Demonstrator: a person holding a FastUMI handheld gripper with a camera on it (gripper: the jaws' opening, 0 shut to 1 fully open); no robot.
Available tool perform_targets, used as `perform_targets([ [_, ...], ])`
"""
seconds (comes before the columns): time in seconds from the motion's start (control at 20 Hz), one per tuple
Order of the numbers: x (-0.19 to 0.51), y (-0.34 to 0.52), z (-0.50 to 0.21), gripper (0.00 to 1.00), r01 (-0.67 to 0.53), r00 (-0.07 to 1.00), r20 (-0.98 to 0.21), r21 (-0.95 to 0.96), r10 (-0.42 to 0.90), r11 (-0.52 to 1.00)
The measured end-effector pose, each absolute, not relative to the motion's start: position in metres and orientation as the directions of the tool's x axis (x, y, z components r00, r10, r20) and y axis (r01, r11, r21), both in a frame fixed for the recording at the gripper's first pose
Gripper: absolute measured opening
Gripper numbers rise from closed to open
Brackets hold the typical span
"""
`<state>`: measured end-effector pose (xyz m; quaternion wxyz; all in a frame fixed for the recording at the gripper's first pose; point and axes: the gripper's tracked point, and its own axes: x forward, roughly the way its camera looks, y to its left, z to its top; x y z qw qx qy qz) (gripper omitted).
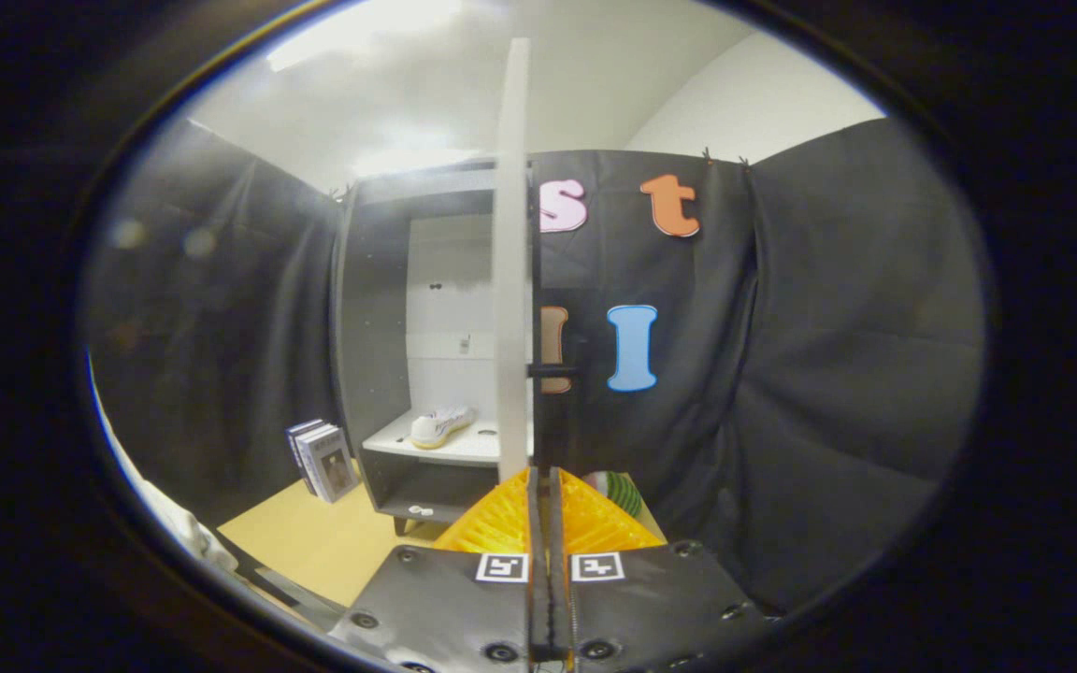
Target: Open the shoe cabinet door, grab the shoes and put them into the shoe cabinet, then close the shoe cabinet door.
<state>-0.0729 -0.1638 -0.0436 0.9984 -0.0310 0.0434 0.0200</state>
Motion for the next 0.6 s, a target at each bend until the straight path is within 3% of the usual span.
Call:
perform_targets([
  [0.3,-0.077,-0.076,-0.088,0.02,-0.182,0.974,-0.14,-0.02,0.178,0.983],
  [0.45,-0.064,-0.039,-0.127,0.03,-0.195,0.96,-0.201,0.019,0.194,0.981],
  [0.6,-0.06,0.001,-0.177,0.13,-0.183,0.94,-0.28,0.064,0.194,0.981],
])
